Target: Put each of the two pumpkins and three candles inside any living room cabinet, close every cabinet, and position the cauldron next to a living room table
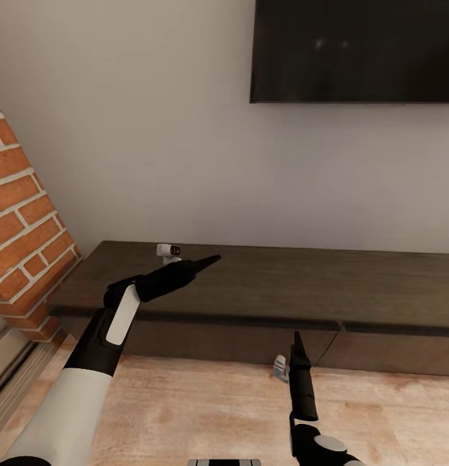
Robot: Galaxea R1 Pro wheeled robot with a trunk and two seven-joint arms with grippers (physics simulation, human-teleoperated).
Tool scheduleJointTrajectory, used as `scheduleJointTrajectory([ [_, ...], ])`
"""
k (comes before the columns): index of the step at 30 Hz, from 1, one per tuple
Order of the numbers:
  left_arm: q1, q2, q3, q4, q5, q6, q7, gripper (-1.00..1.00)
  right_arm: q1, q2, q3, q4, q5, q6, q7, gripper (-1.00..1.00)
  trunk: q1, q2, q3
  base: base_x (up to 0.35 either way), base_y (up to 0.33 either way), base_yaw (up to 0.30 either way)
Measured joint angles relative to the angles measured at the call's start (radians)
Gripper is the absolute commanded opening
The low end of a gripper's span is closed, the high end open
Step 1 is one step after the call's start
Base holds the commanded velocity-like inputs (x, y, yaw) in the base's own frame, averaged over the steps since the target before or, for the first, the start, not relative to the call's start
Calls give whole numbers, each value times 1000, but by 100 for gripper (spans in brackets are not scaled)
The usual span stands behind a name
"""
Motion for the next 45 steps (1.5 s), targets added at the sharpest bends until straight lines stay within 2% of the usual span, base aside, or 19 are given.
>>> scheduleJointTrajectory([
  [5, 0, 0, 0, 0, 0, 0, 0, 100, 1, 27, 0, 3, 1, 0, 2, 100, 0, 0, 0, 0, 0, 0],
  [9, 0, 0, 0, 0, 0, 0, 0, 100, 1, 36, -1, 8, 1, 0, 5, 100, 0, 0, 0, 22, 0, 0],
  [21, 1, 0, 0, 0, 0, 0, 0, 100, 2, 39, -1, 20, 2, 0, 3, 100, 0, 0, 0, 79, 0, 0],
  [35, 1, 0, 0, 0, 0, 0, 0, 100, 2, 39, 0, 20, 1, -1, -1, 100, 6, -3, -54, 0, 0, 0],
  [45, 1, 0, 0, 1, 2, 0, 0, 100, 2, 38, 0, 18, -7, -2, -4, 100, 6, -3, -54, 0, 0, 0],
])
